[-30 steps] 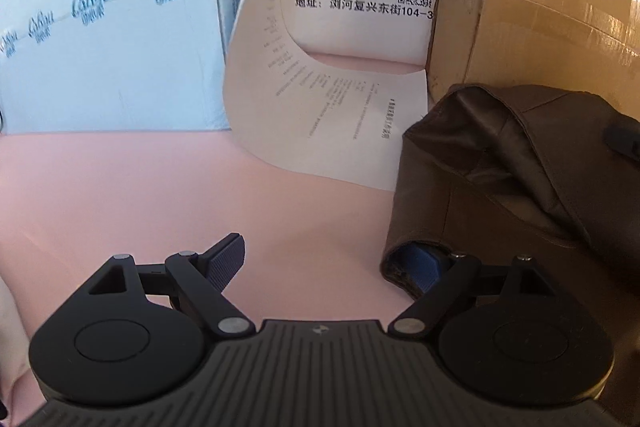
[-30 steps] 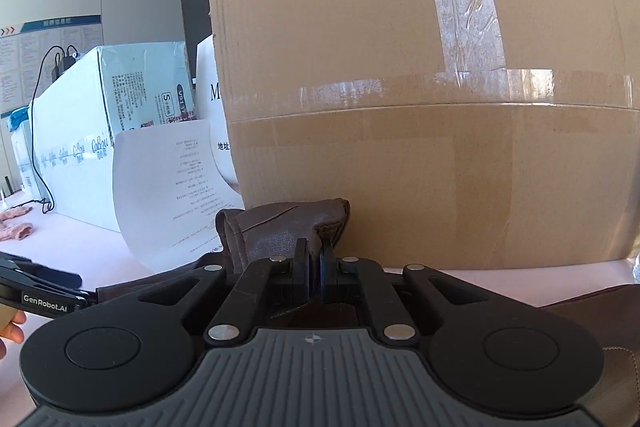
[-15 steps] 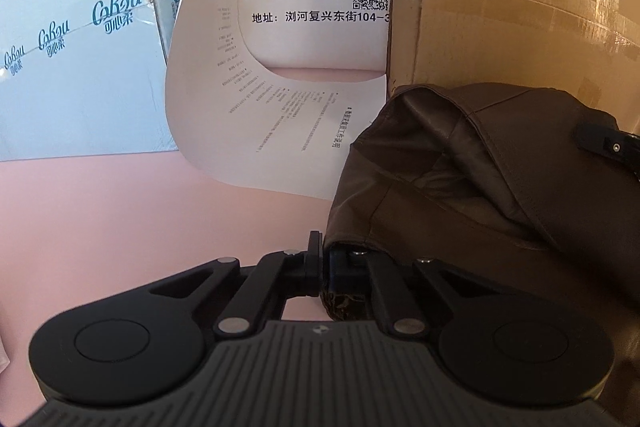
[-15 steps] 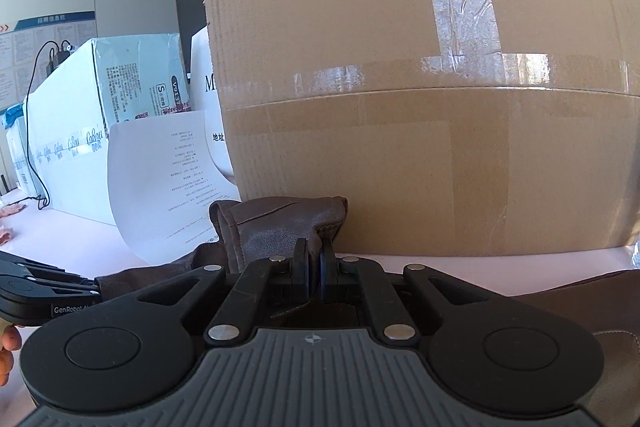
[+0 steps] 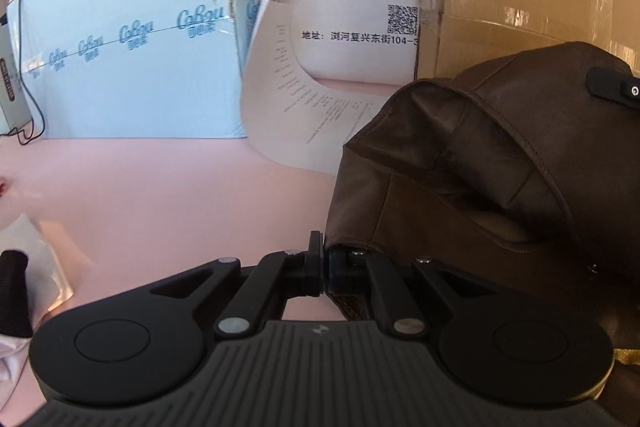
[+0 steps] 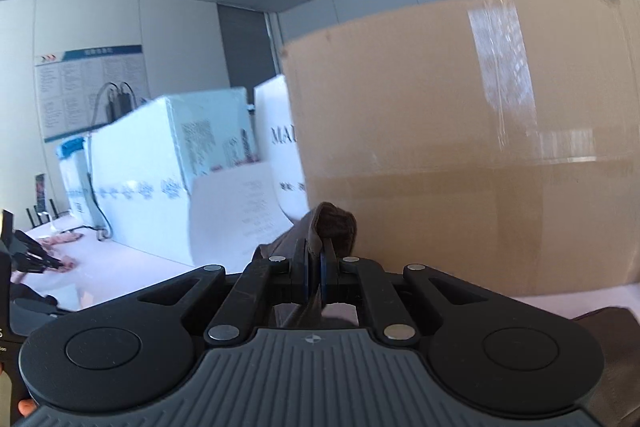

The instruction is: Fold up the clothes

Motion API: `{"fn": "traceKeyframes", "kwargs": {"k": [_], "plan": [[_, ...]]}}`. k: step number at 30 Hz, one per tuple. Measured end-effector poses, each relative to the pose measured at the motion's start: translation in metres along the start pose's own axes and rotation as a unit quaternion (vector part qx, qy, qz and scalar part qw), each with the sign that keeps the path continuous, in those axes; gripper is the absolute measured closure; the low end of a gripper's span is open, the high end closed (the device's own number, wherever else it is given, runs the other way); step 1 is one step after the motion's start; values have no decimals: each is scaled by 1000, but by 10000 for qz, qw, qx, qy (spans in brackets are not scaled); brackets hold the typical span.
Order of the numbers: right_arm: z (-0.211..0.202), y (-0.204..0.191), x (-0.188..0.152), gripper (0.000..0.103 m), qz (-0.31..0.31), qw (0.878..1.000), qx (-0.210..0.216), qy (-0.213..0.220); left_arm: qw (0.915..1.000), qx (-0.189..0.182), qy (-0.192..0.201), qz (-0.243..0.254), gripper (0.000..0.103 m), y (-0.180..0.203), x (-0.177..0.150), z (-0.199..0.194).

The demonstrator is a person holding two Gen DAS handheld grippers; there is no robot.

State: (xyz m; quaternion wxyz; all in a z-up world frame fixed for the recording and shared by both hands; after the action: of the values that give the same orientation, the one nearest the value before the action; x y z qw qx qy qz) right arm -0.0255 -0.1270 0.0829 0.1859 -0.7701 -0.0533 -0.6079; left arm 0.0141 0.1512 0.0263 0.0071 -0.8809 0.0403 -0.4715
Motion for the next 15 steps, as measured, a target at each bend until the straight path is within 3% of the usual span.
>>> {"fn": "traceKeyframes", "kwargs": {"k": [8,12,15], "plan": [[-10,-26,8,98,-15,9987,500,-22,9988,414,51,-239,101,-66,-60,-96],[11,-42,5,98,-47,9981,566,-234,9968,621,95,-499,101,-92,-84,-138],[39,-62,0,98,-185,9969,579,-503,9955,870,50,-367,101,-96,-91,-143]]}}
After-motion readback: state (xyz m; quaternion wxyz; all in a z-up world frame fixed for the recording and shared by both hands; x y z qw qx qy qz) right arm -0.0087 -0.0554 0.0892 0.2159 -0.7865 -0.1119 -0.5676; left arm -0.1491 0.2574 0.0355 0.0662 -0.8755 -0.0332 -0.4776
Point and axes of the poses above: each gripper's, at about its wrist camera, not at the fingertips, and z roughly the way its jaws point, y to its right, x to its top, the point moved 3 cm from there along z, roughly the way its jaws point, and after that the axes turned 1 degree about x, right-handed, at the moved point
